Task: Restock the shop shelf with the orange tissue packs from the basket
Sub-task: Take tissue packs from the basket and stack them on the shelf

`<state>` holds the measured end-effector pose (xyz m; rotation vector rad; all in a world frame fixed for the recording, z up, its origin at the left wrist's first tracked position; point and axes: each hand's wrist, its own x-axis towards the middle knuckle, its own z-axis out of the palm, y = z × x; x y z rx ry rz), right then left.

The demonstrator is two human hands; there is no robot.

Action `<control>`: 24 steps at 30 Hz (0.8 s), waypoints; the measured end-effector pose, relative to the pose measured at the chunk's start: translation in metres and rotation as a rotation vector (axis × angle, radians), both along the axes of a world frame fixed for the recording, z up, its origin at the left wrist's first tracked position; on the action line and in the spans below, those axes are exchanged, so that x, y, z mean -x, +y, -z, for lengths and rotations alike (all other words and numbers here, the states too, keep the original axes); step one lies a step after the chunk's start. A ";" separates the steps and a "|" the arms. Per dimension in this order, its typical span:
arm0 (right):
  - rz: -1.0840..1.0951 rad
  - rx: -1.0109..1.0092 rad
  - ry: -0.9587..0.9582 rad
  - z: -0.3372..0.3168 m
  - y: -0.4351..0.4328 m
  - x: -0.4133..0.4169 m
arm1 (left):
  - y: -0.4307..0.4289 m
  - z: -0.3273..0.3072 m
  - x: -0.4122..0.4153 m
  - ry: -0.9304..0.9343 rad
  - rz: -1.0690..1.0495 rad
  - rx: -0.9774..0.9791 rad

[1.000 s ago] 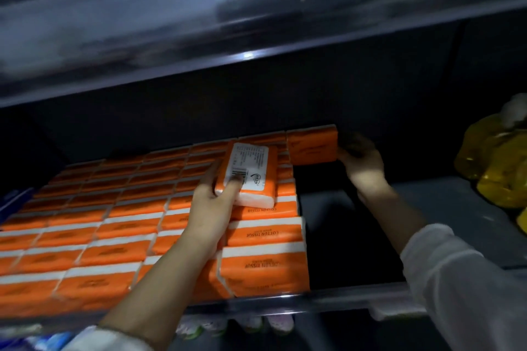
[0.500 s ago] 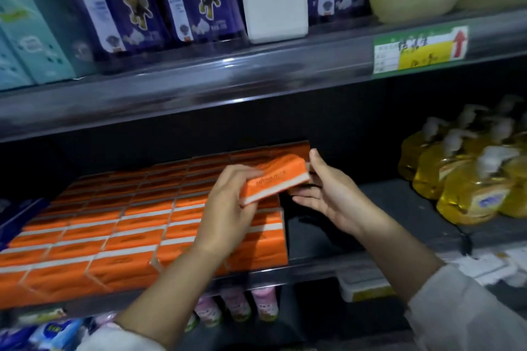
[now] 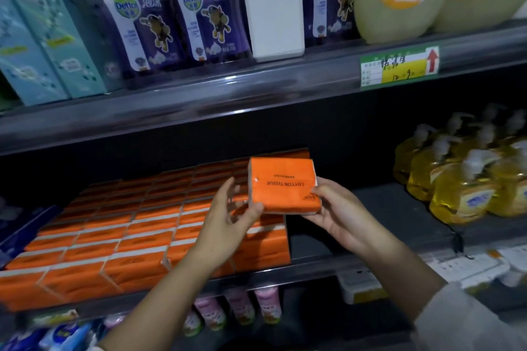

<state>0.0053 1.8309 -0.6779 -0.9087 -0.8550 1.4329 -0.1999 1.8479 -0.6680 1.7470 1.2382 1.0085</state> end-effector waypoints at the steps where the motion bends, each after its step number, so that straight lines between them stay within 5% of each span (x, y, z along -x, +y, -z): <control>1: 0.011 0.001 -0.012 0.001 0.000 -0.001 | -0.001 -0.001 -0.004 -0.067 0.002 0.056; 6: 0.081 -0.002 -0.095 0.003 0.003 -0.007 | 0.001 -0.006 -0.020 -0.275 -0.019 0.196; 15: 0.062 0.073 0.127 0.023 0.003 -0.002 | 0.010 0.009 -0.050 -0.553 -0.024 0.268; 20: 0.240 0.008 0.136 0.015 0.014 -0.021 | 0.020 0.025 -0.054 -0.221 0.050 0.113; 24: 0.431 -0.023 -0.272 0.009 0.035 -0.059 | 0.048 0.035 -0.034 0.325 -0.058 -0.197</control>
